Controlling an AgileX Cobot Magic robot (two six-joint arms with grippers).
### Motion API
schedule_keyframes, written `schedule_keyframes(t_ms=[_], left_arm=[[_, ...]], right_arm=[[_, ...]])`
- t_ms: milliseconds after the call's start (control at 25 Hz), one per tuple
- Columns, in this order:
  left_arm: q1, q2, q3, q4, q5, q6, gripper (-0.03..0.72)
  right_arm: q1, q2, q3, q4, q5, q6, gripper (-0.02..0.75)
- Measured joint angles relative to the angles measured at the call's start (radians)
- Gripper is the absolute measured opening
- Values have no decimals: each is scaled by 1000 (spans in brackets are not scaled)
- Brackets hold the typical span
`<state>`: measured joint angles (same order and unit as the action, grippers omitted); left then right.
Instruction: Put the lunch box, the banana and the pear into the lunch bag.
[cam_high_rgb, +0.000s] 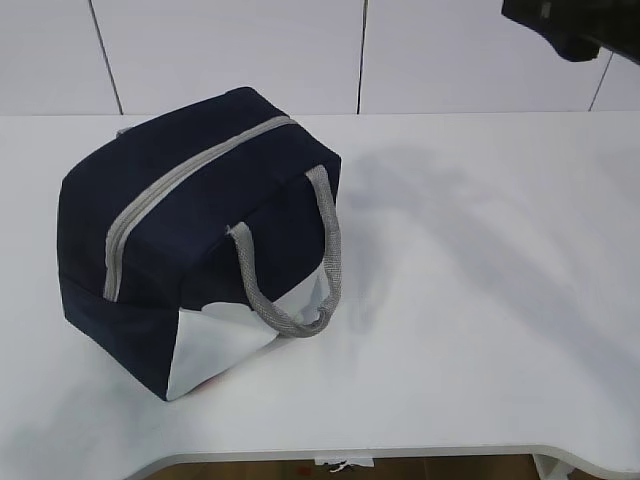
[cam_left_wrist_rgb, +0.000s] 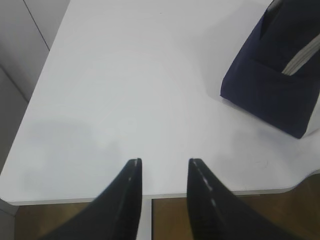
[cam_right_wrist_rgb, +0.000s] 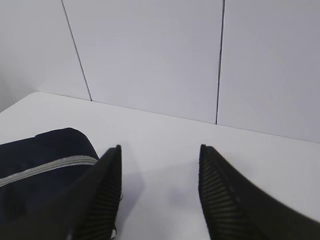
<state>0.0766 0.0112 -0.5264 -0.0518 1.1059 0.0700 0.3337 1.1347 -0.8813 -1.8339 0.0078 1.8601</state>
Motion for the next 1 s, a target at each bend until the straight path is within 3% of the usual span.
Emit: schedule_keyframes(t_ms=[600, 760, 1000], left_arm=[[0, 0, 0, 0, 0, 0, 239], [0, 0, 0, 0, 0, 0, 239], [0, 0, 0, 0, 0, 0, 239]], right_arm=[[0, 0, 0, 18, -76, -55, 382], [0, 0, 3, 153, -38, -228, 382], [0, -2, 5, 533, 105, -563, 382]])
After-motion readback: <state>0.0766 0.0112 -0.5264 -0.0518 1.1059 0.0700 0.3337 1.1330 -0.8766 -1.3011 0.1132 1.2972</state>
